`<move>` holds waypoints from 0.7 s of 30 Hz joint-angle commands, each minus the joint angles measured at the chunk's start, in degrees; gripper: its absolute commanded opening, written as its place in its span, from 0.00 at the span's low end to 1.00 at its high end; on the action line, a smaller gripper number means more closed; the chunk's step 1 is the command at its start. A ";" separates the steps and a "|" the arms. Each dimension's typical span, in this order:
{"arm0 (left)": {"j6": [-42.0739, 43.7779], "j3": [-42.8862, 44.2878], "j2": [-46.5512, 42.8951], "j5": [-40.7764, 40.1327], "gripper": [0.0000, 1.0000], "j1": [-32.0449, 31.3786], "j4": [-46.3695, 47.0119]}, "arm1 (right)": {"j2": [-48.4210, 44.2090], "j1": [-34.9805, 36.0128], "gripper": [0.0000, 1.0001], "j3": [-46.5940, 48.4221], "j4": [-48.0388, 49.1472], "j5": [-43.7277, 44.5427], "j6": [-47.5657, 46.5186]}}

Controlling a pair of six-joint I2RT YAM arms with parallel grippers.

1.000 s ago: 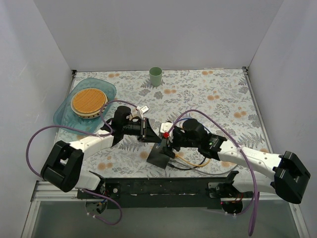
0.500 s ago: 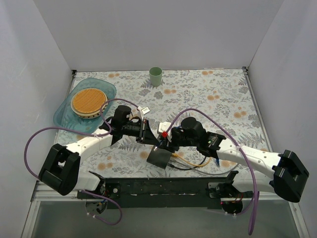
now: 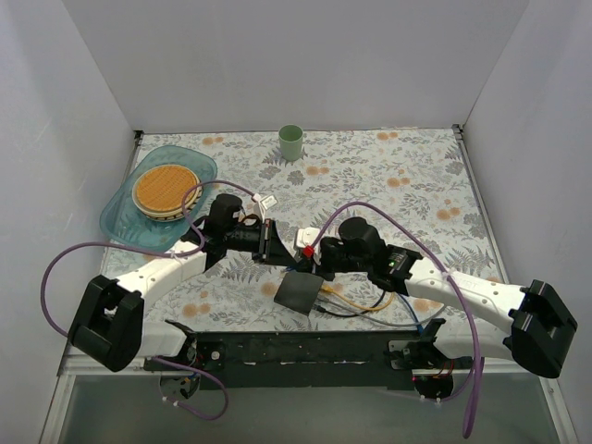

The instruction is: Insert the plug into the switch port

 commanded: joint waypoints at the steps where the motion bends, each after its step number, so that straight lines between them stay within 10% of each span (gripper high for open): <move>1: -0.64 3.59 -6.49 3.58 0.10 -0.89 4.98 | 1.25 0.06 0.01 1.55 0.25 1.57 0.94; 6: 0.50 3.50 -9.48 -0.55 0.13 -0.89 4.28 | 1.33 0.06 0.01 1.81 -0.19 1.84 1.29; 12: 4.01 5.25 -13.08 -9.06 0.70 -0.89 -0.81 | 1.51 -0.29 0.01 2.78 -2.30 1.05 1.90; 21: 14.65 3.76 -21.52 -17.35 0.67 -0.98 -4.68 | -3.49 -4.76 0.01 1.81 -4.41 -11.40 5.95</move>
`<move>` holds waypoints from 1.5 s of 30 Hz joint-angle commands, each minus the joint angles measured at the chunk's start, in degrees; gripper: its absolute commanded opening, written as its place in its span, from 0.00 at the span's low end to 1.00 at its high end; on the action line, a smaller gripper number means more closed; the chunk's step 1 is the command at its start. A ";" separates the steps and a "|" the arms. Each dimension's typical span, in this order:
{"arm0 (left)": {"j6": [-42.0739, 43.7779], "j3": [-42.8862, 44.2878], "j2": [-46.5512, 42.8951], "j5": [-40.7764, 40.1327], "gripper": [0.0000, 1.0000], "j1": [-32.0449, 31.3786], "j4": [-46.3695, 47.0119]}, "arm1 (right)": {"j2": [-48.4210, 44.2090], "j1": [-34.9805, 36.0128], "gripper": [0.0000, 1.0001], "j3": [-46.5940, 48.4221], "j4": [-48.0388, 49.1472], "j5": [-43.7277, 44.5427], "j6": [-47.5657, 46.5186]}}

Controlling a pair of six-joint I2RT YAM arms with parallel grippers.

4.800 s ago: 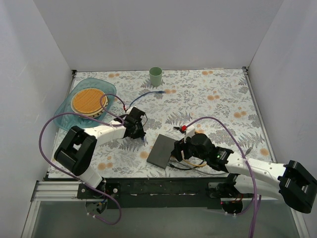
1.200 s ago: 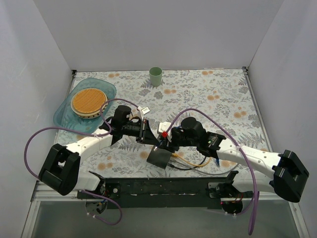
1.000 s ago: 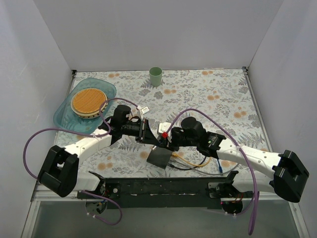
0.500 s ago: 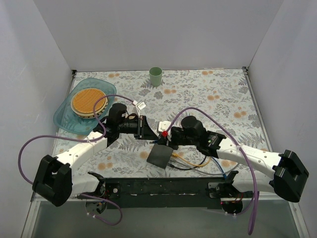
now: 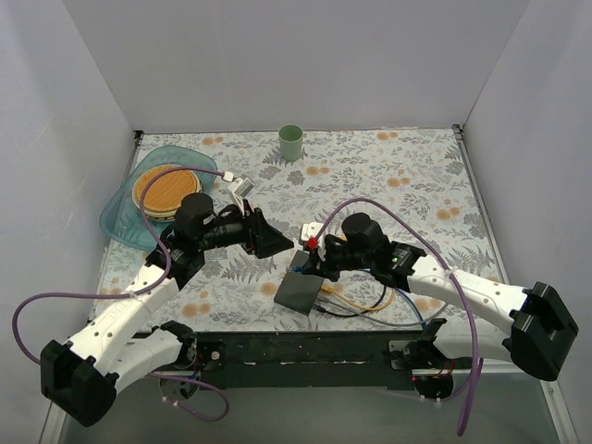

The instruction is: Insert the plug into the switch port

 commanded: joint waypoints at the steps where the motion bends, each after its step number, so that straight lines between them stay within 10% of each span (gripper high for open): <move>1: 7.33 -0.02 -2.58 -1.76 0.66 -0.06 -2.26 | -4.00 -2.67 0.01 1.46 -1.00 -10.92 2.69; 20: 14.63 1.74 1.90 -13.26 0.50 -15.70 -5.60 | -5.32 -10.94 0.01 2.70 0.75 -23.60 9.28; 34: 12.97 1.47 3.31 -16.96 0.01 -16.67 -3.93 | -6.55 -11.64 0.01 1.20 3.47 -25.35 10.78; 38: 10.51 1.65 3.75 -17.66 0.00 -16.67 -3.14 | -7.60 -11.73 0.01 1.03 3.21 -23.87 10.87; 42: 4.71 3.58 5.24 -22.92 0.00 -16.67 -4.89 | -11.38 -11.64 0.64 1.11 1.37 -11.58 11.66; 45: -1.35 5.69 6.74 -25.48 0.00 -16.67 -7.26 | -14.72 -11.55 0.80 1.02 -0.37 -1.85 12.10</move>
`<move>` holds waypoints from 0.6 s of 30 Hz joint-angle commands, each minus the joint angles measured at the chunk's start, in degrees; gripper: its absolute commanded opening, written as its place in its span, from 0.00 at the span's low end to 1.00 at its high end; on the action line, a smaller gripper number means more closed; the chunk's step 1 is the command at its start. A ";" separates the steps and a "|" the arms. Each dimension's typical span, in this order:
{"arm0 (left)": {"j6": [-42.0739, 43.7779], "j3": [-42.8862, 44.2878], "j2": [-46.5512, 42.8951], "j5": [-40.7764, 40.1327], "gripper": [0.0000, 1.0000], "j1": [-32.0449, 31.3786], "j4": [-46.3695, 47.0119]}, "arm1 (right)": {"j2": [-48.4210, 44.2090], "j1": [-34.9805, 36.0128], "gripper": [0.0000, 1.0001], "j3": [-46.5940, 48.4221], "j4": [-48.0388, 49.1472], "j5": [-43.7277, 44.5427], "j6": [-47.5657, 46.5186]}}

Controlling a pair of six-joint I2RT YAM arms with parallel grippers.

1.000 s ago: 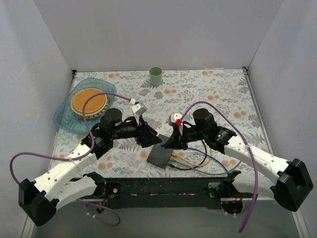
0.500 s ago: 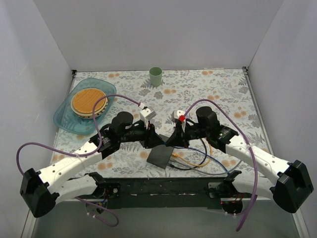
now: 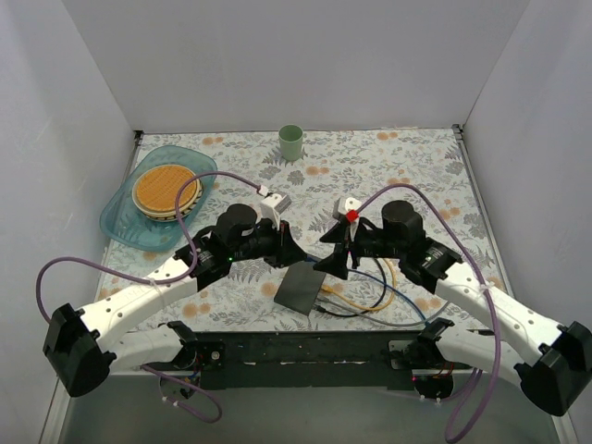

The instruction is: Insert the plug into the switch port

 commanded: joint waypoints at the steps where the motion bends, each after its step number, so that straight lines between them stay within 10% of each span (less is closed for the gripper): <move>1: -9.46 4.84 1.51 -7.10 0.00 -0.10 -4.16 | -5.56 0.05 0.81 0.85 0.24 14.65 0.60; 18: -22.49 12.49 6.70 -4.91 0.00 -0.10 -10.77 | -4.08 7.17 0.67 -0.29 1.03 24.15 -4.50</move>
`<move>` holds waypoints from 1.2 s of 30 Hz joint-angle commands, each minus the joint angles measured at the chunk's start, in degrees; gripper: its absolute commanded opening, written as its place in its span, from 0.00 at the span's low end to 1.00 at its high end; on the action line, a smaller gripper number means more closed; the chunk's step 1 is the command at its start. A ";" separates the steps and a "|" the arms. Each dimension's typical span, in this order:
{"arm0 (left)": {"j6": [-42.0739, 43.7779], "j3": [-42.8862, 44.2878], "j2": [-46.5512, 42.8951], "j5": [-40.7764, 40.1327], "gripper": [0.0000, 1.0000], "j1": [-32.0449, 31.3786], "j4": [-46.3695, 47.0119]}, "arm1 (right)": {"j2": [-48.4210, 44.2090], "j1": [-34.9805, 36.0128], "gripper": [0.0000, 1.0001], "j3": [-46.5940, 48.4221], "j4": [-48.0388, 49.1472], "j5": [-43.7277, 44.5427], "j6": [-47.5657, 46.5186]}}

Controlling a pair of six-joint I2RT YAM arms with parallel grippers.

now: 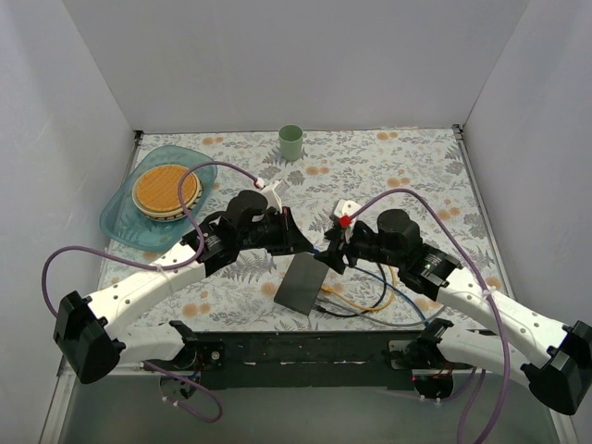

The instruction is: Insert the plug into the switch port

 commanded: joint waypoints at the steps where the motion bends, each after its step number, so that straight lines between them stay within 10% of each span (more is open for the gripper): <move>1: -1.68 2.44 0.15 0.38 0.00 -0.10 -1.83 | 0.88 3.52 0.67 0.69 1.06 3.37 -2.77; 13: -1.24 3.32 0.06 2.31 0.00 -0.10 -1.83 | 3.26 6.17 0.47 0.34 1.58 6.28 -3.04; 21: -0.01 3.31 -0.47 2.75 0.00 -0.02 -2.01 | 3.70 6.17 0.01 0.52 1.58 6.19 -2.86; 24: 0.95 3.58 -0.64 1.62 0.00 -0.10 -2.27 | 3.70 6.17 0.01 0.43 1.58 6.54 -2.77; 30: 2.45 3.76 0.06 -8.13 0.80 -0.02 -6.30 | 3.26 6.17 0.01 -0.80 1.32 10.05 -1.28; 36: 2.98 1.21 1.03 -13.60 0.90 3.06 -6.93 | 4.92 5.90 0.01 -2.73 -2.54 19.45 4.07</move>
